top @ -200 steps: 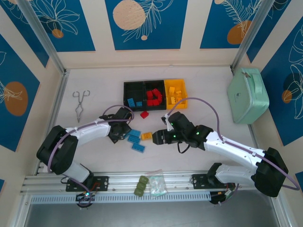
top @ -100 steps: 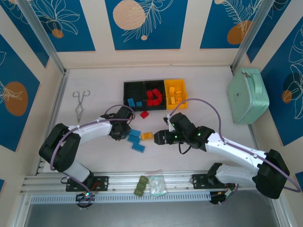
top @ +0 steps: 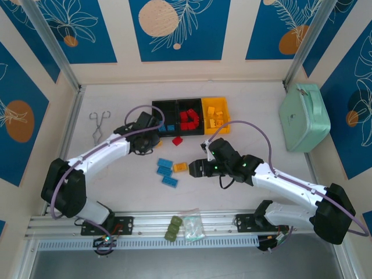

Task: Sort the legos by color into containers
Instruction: Place the lego in the container.

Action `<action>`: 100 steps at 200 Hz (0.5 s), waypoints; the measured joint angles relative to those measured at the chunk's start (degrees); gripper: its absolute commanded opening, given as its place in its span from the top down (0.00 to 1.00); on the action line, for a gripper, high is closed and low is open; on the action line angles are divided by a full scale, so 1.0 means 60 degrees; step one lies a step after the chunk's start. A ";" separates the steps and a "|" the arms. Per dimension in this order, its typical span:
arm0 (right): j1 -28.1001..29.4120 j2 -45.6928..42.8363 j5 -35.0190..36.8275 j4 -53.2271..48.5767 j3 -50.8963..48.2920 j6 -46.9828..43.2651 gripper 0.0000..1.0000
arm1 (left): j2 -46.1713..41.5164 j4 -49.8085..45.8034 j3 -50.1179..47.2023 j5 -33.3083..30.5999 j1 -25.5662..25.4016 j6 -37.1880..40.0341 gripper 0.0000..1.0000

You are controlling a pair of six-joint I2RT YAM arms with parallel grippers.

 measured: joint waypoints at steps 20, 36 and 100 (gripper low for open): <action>0.0000 0.0044 0.0000 0.0087 0.0000 0.0000 0.31 | 0.0710 -0.0084 0.1067 0.0004 0.0189 0.0437 0.73; 0.0000 0.0044 0.0004 0.0153 0.0000 0.0004 0.31 | 0.1424 -0.0215 0.2004 0.0000 0.0248 0.0787 0.73; -0.0080 0.0029 0.0306 0.0455 0.0000 -0.0127 0.31 | 0.4022 -0.0601 0.4776 0.0186 0.0393 0.1417 0.73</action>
